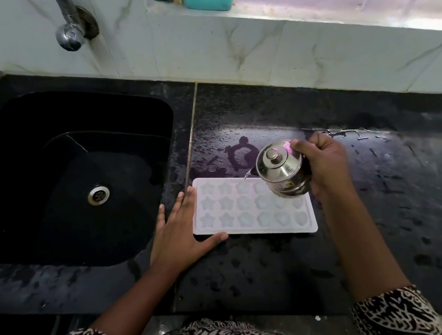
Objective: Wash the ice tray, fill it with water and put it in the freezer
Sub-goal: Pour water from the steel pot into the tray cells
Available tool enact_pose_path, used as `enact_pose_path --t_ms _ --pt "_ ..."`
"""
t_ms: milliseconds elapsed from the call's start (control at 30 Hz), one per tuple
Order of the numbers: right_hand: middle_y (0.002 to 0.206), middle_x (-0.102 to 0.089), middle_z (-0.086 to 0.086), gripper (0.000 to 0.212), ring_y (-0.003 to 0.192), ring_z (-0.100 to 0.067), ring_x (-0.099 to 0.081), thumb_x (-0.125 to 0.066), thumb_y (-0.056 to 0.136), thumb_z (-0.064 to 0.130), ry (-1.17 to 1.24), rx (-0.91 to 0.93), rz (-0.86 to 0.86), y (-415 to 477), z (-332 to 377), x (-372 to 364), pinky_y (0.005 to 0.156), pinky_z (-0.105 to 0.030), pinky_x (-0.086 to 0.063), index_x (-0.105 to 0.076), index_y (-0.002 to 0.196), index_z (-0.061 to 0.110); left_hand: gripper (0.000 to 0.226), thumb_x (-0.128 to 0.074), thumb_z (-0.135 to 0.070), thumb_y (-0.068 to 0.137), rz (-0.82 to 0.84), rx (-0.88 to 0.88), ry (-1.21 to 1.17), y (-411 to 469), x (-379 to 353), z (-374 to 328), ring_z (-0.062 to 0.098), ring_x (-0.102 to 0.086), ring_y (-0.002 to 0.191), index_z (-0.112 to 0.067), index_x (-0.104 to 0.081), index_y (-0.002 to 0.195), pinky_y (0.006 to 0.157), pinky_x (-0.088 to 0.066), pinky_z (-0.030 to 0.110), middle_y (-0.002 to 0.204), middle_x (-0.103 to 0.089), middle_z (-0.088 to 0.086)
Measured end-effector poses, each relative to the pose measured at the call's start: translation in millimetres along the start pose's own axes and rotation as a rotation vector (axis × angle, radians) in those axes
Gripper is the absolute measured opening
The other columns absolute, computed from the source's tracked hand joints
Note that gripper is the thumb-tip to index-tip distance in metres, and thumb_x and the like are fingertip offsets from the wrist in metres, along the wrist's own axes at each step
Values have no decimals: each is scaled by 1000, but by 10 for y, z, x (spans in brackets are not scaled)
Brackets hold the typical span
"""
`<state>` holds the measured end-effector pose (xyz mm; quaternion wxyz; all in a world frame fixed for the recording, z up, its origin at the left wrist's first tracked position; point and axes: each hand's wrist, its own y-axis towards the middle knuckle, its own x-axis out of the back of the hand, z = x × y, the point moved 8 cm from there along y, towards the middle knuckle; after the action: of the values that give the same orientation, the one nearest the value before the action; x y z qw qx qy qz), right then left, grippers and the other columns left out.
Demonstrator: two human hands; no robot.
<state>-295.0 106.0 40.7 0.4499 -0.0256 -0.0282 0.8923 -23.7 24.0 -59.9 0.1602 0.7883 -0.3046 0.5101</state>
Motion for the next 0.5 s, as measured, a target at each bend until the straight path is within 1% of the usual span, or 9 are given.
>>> enact_pose_path --t_ms 100,200,267,400,500 --pt "44 -41 9 42 44 -7 -37 -66 79 1 -16 11 15 33 20 2 45 -21 -36 -38 54 18 120 -23 -95 63 11 5 2 0 -1 0 -3 9 142 -24 6 155 120 7 39 157 7 -16" --pt "44 -40 8 41 44 -7 -35 -66 79 1 -16 10 23 49 18 5 46 -22 -34 -37 54 18 121 -17 -97 61 19 14 13 -2 2 -5 -5 11 141 -24 8 154 119 10 37 152 13 -20" --pt "44 -39 9 42 44 -7 -35 -66 79 1 -19 12 27 56 19 1 46 -22 -34 -37 54 17 123 -15 -98 60 17 20 17 -6 4 -3 -5 10 141 -24 7 155 119 10 37 154 11 -19" --pt "43 -39 10 42 46 -7 -36 -66 79 1 -25 16 34 69 26 -2 47 -21 -36 -37 54 18 124 -15 -99 59 16 25 11 -10 7 -6 -5 9 140 -24 6 155 119 11 36 161 1 -13" --pt "43 -39 11 41 44 -5 -36 -66 79 2 -33 25 35 70 43 -2 45 -18 -36 -37 55 18 124 -15 -99 58 18 24 7 -9 7 -3 -6 8 140 -25 6 155 118 12 34 162 -2 -11"
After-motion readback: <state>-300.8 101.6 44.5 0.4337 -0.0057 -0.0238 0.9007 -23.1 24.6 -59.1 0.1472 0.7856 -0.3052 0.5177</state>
